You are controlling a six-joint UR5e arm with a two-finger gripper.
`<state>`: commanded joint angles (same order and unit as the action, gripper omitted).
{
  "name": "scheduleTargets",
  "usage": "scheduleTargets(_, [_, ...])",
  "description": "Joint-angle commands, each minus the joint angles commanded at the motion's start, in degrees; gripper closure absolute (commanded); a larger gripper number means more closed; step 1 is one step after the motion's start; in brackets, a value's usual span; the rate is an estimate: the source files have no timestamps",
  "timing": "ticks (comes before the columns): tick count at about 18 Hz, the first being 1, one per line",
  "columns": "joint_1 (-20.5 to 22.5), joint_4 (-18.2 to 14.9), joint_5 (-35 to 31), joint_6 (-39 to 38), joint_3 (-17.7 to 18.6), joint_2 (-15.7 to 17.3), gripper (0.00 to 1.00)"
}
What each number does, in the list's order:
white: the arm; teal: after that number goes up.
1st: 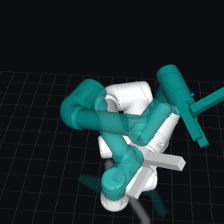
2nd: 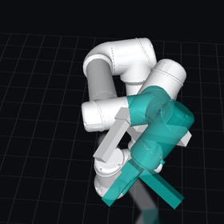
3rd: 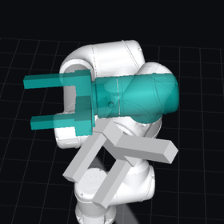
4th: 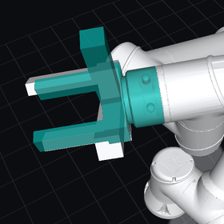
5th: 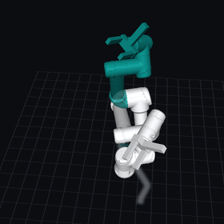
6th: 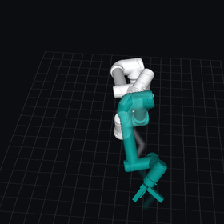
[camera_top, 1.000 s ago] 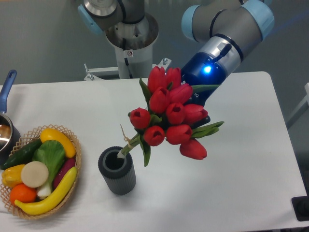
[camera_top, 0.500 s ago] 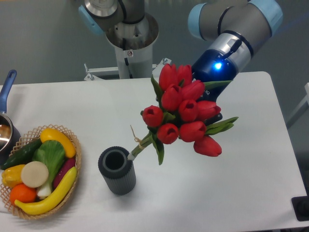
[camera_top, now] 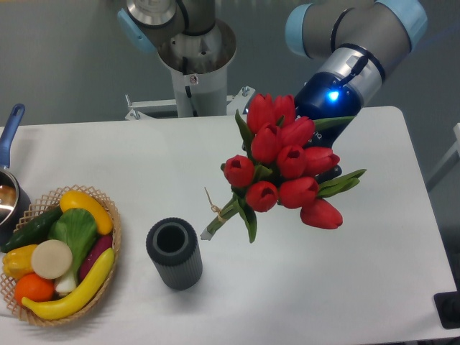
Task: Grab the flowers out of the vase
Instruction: 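Raise the held tulip bunch higher, away from the vase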
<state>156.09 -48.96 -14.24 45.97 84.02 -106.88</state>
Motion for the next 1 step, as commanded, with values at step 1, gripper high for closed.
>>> scheduleTargets(1, [0.0, 0.0, 0.0, 0.1, 0.1, 0.0, 0.57])
